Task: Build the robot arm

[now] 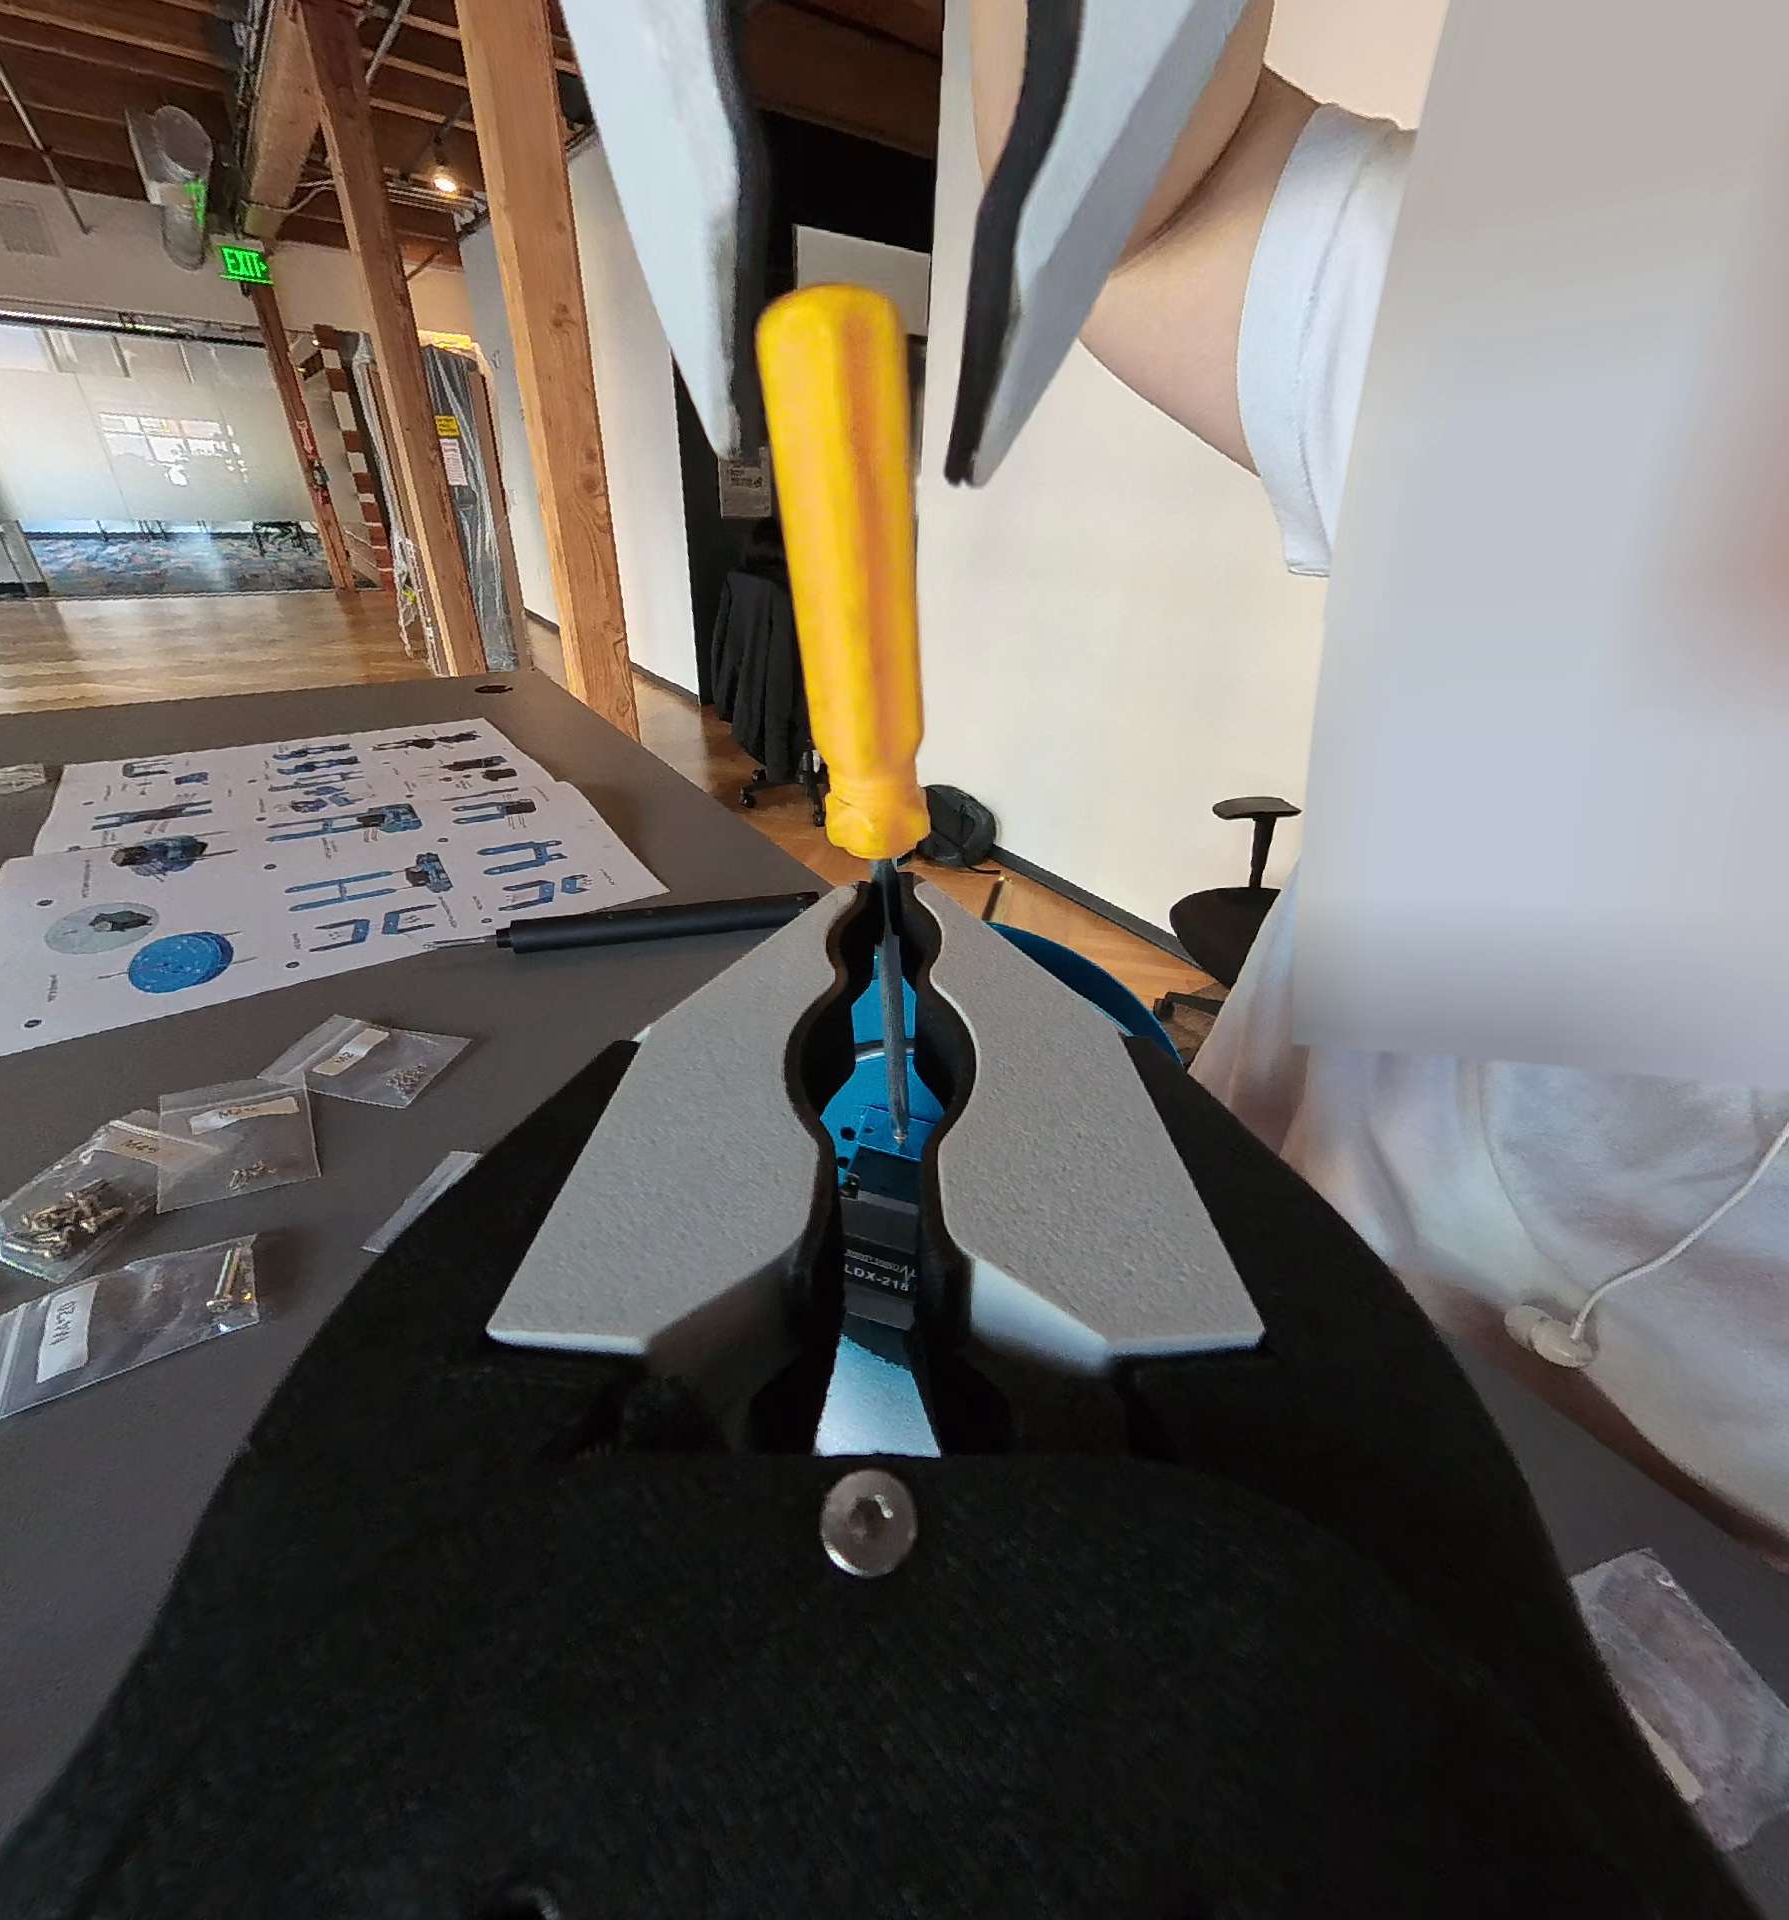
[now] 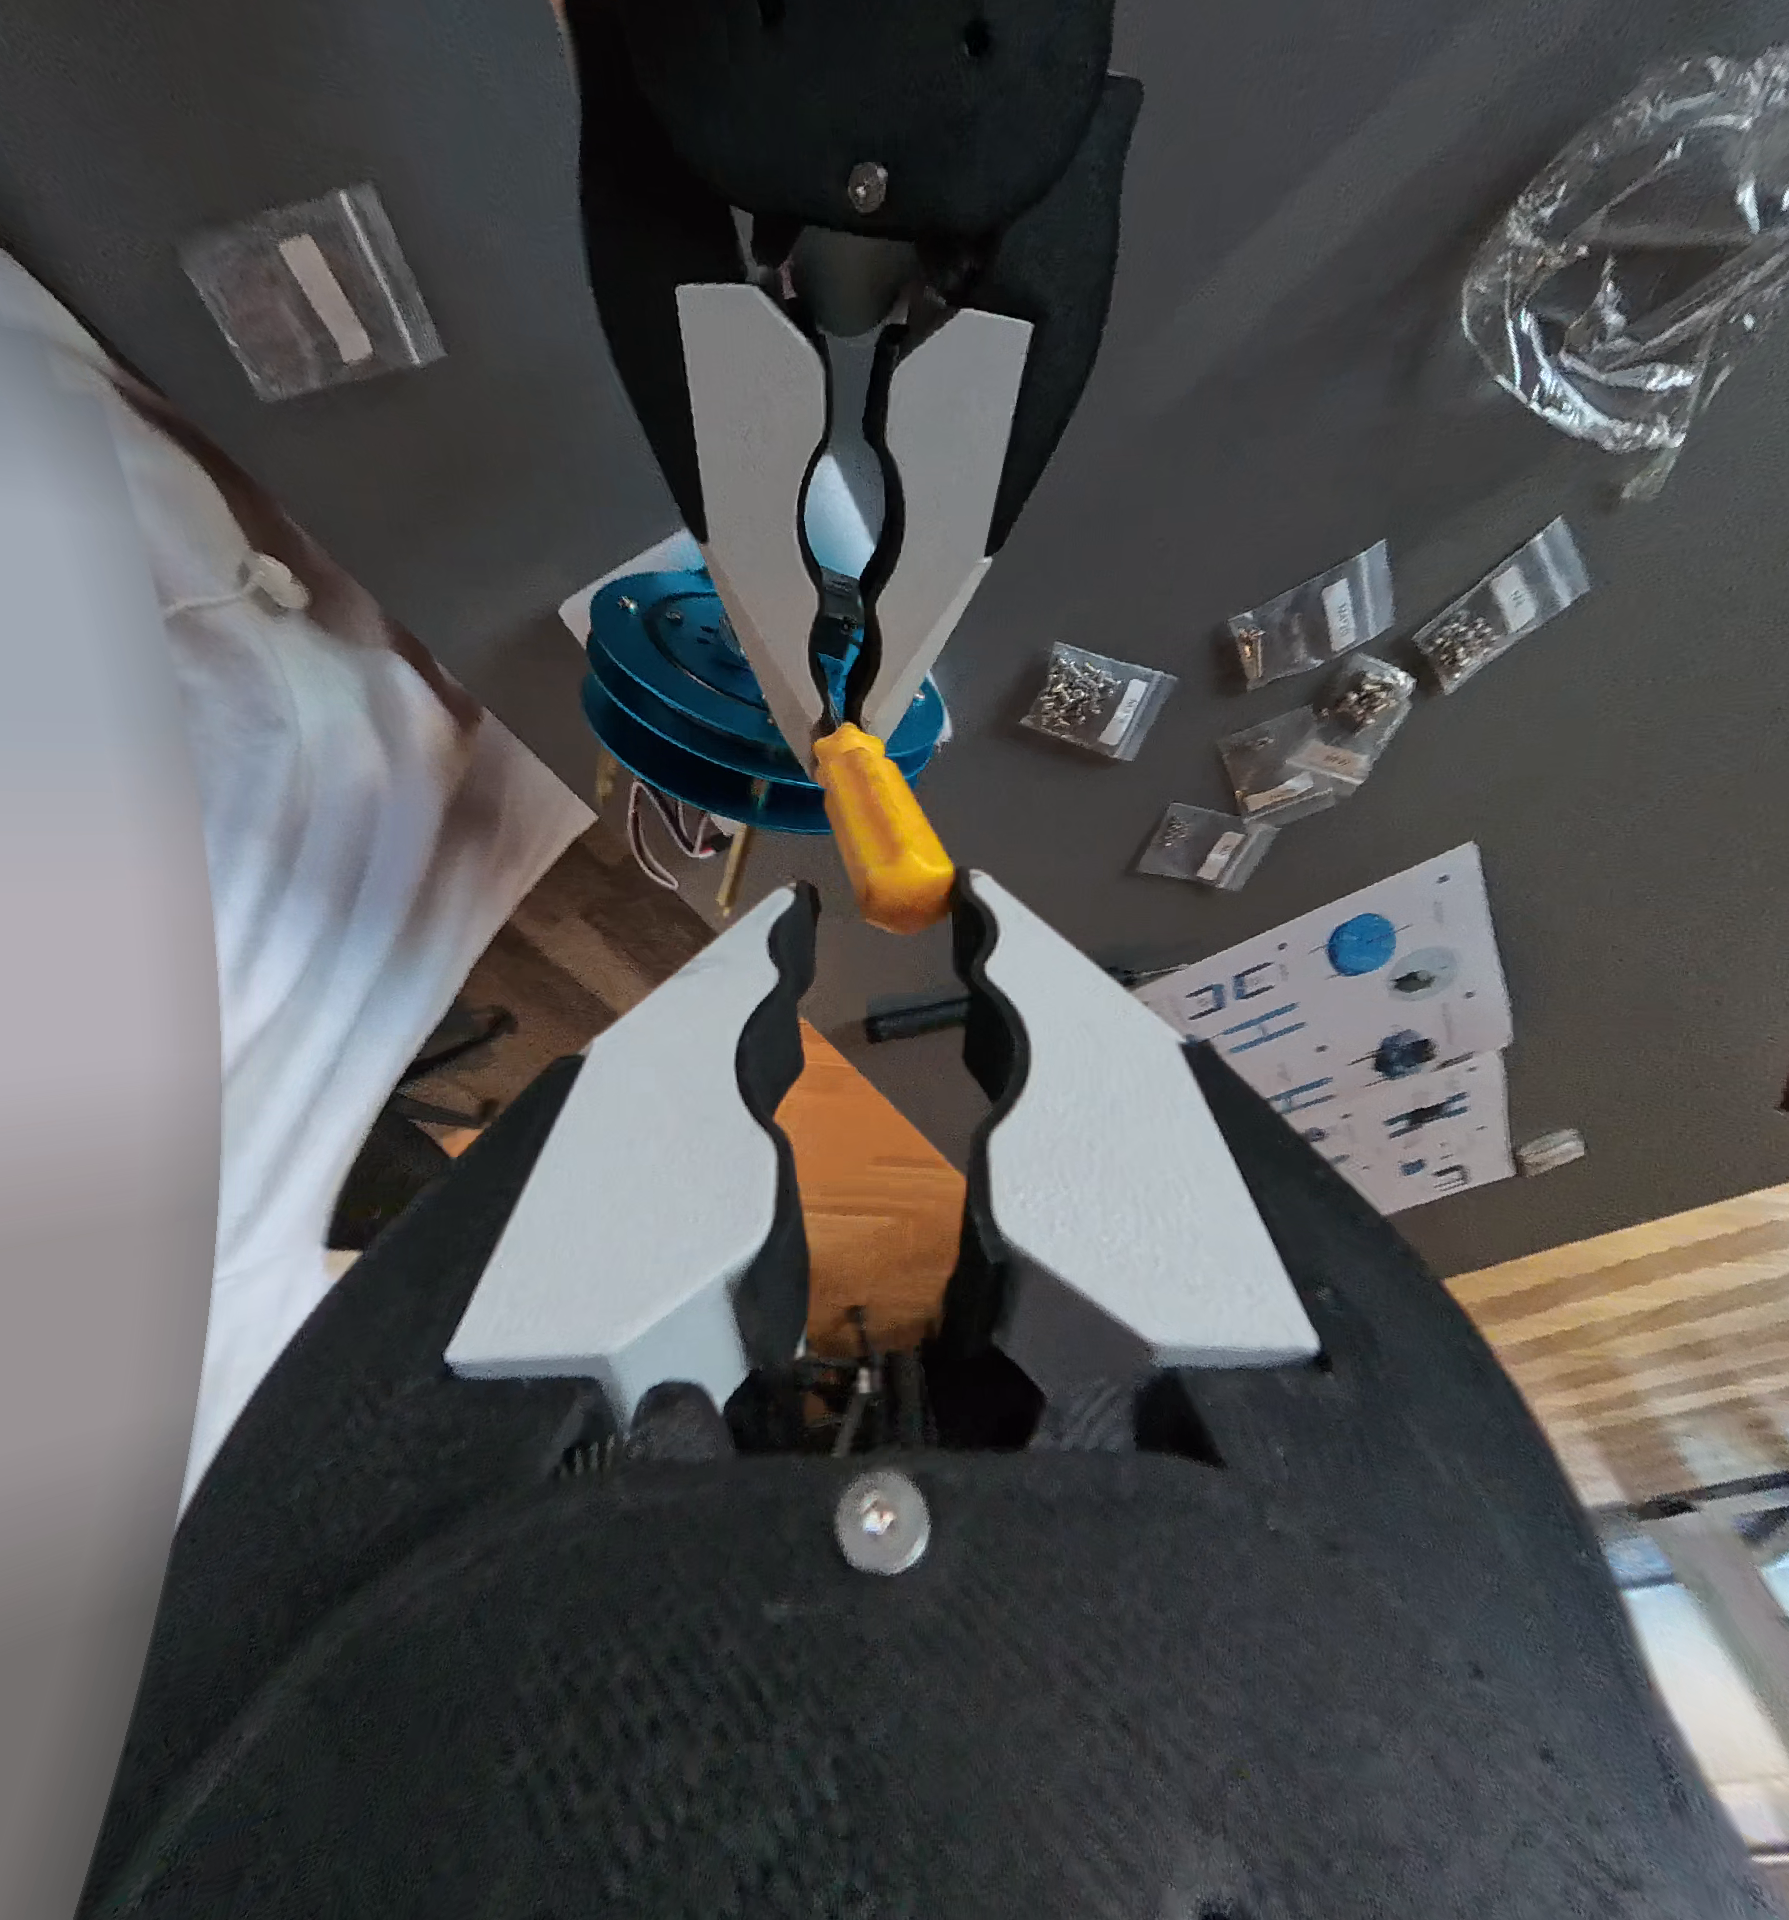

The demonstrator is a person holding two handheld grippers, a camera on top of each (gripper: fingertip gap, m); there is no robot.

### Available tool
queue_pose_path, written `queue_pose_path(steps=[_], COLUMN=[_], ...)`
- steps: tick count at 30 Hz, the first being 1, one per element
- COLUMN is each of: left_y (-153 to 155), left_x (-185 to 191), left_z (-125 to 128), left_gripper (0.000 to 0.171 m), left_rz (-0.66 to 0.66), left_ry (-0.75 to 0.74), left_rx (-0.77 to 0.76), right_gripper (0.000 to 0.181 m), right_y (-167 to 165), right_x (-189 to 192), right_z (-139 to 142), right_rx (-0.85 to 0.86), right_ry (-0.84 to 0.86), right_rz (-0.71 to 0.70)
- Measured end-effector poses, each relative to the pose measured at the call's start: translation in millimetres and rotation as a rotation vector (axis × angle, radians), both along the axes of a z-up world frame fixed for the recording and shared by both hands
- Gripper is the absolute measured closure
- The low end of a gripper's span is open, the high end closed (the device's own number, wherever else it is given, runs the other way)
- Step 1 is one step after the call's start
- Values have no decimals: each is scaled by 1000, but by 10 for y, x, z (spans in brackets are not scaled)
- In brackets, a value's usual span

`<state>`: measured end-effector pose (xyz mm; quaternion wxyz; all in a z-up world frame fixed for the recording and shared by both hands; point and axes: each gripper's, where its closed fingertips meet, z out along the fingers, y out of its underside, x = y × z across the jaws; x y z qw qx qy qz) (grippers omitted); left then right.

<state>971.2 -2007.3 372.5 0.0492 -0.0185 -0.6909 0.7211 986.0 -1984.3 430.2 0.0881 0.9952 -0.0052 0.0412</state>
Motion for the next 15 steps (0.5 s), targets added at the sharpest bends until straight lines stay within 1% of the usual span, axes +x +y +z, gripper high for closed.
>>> queue_pose_path(steps=[2,3,4,9,15], left_y=[-4,-7,-8,-15,-21], left_x=[-7,-3,2,6,23], left_z=[2,1,0,-9,-63], left_gripper=[170,170,170,169,168], left_rz=[-2,2,5,-2,7], left_ry=[1,0,-1,24,18], left_rx=[-1,0,2,3,21], right_gripper=[157,162,163,164,165], right_y=[-6,-5,2,-19,-82], right_x=[21,35,36,-33,-32], right_z=[-13,-19,-23,-26,-21], right_rx=[-8,-10,-9,-4,-20], right_ry=[-26,-42,-49,-5,-15], right_rz=[57,78,83,-5,30])
